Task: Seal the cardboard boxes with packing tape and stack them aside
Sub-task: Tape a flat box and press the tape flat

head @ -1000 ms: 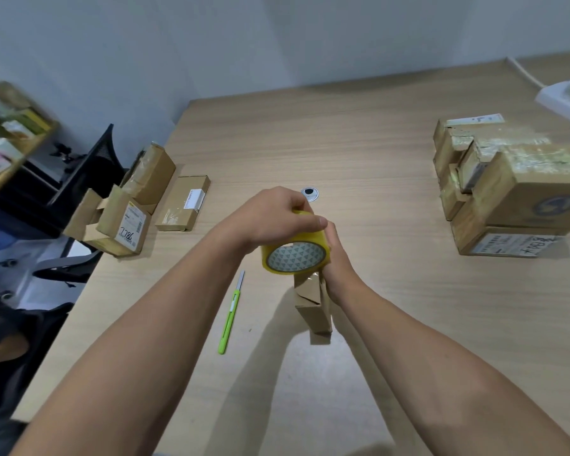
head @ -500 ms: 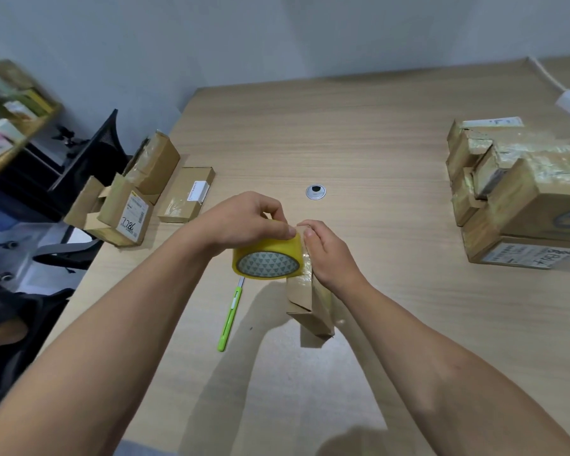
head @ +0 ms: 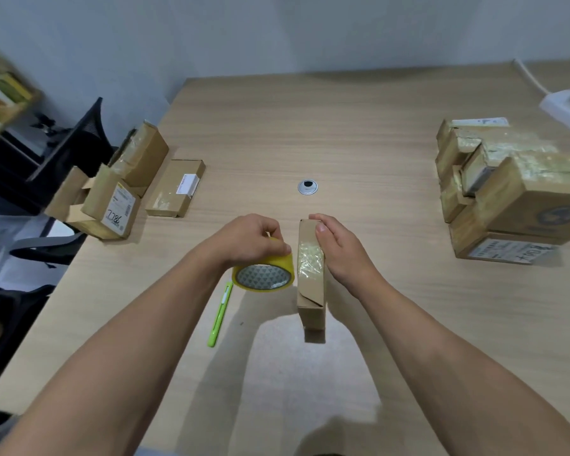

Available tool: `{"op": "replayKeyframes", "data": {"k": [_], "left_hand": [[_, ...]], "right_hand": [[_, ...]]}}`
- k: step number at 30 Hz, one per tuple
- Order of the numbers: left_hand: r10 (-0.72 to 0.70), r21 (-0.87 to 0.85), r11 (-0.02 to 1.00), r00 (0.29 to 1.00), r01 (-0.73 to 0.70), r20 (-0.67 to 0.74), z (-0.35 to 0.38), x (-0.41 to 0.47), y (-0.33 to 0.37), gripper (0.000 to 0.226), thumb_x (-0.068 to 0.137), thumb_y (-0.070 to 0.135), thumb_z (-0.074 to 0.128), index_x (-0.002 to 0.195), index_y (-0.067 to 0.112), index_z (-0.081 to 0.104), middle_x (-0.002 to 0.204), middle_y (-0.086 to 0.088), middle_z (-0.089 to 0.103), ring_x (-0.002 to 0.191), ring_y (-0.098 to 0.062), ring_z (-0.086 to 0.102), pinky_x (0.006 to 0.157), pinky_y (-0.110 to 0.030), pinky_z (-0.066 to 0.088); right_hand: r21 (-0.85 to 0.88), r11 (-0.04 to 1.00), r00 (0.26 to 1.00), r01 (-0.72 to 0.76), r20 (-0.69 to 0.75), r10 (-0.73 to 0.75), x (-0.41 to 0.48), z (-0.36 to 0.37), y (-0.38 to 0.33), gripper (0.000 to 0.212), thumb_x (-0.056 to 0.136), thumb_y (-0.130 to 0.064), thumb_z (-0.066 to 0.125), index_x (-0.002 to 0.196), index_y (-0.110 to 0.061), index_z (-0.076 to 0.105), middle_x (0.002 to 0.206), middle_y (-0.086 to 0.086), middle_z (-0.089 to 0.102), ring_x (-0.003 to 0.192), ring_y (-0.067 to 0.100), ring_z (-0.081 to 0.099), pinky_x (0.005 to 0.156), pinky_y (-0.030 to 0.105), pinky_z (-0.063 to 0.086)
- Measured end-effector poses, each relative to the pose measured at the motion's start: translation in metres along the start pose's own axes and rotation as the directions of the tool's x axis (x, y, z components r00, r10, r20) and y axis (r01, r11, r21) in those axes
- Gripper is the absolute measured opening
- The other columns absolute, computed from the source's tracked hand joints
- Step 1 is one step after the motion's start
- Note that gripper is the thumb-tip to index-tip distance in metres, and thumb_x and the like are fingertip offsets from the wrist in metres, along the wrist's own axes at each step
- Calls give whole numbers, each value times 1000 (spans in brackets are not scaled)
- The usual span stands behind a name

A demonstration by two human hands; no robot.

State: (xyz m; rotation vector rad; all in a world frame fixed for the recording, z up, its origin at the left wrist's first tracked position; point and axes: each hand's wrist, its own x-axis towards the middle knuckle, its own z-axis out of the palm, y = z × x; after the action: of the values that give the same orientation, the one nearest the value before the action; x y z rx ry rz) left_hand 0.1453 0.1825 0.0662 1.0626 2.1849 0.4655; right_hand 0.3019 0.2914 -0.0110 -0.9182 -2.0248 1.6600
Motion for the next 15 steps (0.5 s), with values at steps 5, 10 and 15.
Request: {"op": "replayKeyframes", "data": {"k": [5, 10, 15], "left_hand": [[58, 15, 998, 998, -57, -24, 17, 9, 12, 21, 81, 35, 78, 82, 16, 70, 88, -7, 71, 84, -23, 64, 70, -32, 50], [121, 6, 993, 992, -121, -48, 29, 16, 33, 18, 81, 32, 75, 83, 15, 69, 74, -1, 63, 71, -17, 54, 63, -30, 43], [164, -184, 969, 986, -167, -34, 33, 15, 32, 15, 80, 33, 71, 89, 21, 71, 86, 4, 69, 81, -16, 60, 74, -33, 48]], "right_hand": [[-207, 965, 986, -161, -83, 147, -2, -15, -13, 47, 104, -46, 43, 148, -31, 49, 132, 9, 58, 123, 19, 52, 102, 27, 39], [-182, 934, 951, -308, -52, 304, -11, -25, -26, 65, 85, -68, 57, 137, -29, 52, 131, 4, 60, 119, 26, 56, 102, 43, 49], [-40, 938, 937, -344, -75, 340, -18, -34, -18, 71, 58, -75, 61, 118, -37, 61, 112, -5, 70, 101, 20, 67, 92, 48, 56]]}}
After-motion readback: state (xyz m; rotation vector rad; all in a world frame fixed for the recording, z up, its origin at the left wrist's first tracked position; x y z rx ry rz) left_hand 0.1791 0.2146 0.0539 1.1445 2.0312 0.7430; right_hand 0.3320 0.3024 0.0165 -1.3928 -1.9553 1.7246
